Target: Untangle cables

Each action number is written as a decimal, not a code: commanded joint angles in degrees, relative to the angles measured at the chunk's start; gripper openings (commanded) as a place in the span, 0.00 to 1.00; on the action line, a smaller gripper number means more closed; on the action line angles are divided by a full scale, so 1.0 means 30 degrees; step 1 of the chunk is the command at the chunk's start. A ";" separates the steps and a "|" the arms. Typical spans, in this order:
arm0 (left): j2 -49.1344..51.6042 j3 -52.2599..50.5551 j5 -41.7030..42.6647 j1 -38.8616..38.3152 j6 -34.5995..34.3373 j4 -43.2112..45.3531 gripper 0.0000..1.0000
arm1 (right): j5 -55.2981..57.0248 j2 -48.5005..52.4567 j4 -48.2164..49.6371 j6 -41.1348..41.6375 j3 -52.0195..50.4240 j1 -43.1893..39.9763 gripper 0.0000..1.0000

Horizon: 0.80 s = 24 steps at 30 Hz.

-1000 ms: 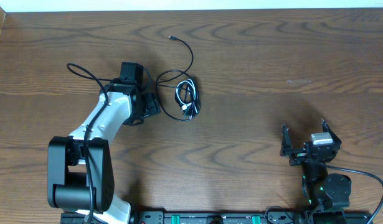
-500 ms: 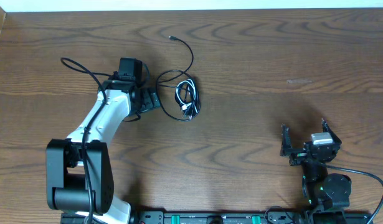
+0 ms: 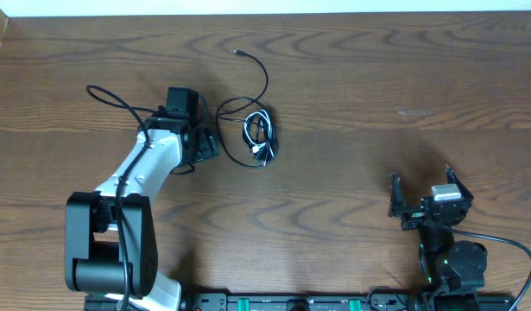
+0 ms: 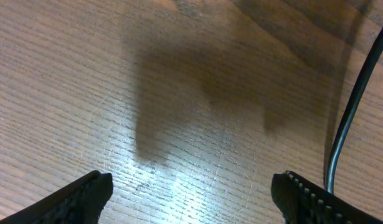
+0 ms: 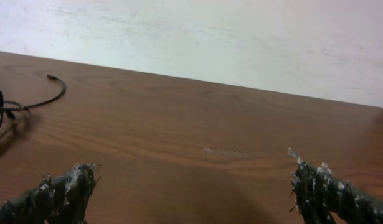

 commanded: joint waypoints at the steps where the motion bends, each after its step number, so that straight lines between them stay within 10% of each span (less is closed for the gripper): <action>1: -0.0029 -0.0211 -0.0386 0.0029 -0.0029 0.0022 0.85 | -0.0029 -0.0066 -0.0080 -0.0204 -0.0029 -0.0117 0.99; 24: -0.0022 -0.2244 -0.0401 0.0036 -0.0029 0.2368 0.75 | -0.0029 -0.0066 -0.0080 -0.0204 -0.0029 -0.0117 0.99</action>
